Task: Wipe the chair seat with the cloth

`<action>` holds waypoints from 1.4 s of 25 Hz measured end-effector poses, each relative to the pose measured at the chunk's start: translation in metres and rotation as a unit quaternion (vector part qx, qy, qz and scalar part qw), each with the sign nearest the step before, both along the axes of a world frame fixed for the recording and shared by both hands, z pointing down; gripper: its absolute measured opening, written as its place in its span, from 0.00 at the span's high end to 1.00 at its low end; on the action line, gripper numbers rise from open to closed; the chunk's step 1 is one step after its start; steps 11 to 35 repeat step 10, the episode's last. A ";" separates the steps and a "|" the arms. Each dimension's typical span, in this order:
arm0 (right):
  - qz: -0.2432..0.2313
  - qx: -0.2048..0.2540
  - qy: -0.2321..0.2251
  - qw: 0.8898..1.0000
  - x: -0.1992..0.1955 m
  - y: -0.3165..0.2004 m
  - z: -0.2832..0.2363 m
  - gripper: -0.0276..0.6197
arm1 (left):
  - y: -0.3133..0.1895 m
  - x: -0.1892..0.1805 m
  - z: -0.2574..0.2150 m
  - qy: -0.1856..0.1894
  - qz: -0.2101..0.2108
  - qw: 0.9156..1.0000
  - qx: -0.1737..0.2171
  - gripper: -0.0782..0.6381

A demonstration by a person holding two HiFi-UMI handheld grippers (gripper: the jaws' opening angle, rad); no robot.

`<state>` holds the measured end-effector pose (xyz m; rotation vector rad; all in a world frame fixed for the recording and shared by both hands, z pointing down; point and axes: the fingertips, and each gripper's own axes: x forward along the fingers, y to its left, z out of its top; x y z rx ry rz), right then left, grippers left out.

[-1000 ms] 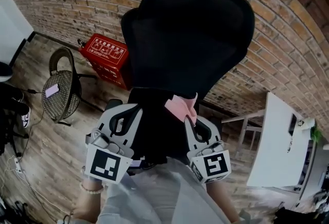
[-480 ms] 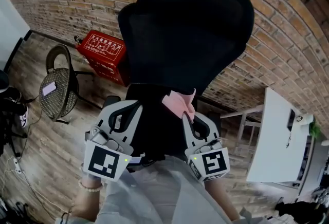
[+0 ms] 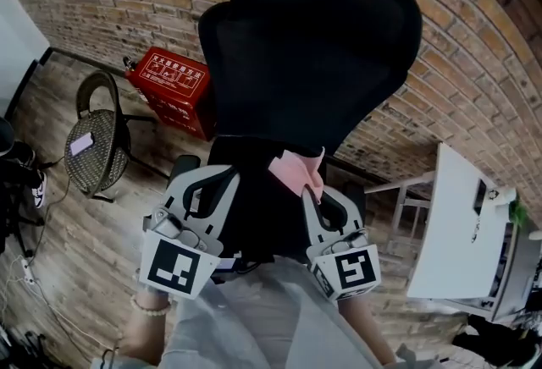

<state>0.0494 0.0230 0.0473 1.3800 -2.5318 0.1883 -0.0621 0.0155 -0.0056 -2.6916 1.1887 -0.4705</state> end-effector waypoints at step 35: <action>0.006 -0.003 0.005 1.000 0.000 0.010 0.000 0.87 | 0.009 -0.003 0.002 -0.002 0.001 1.000 -0.002 0.87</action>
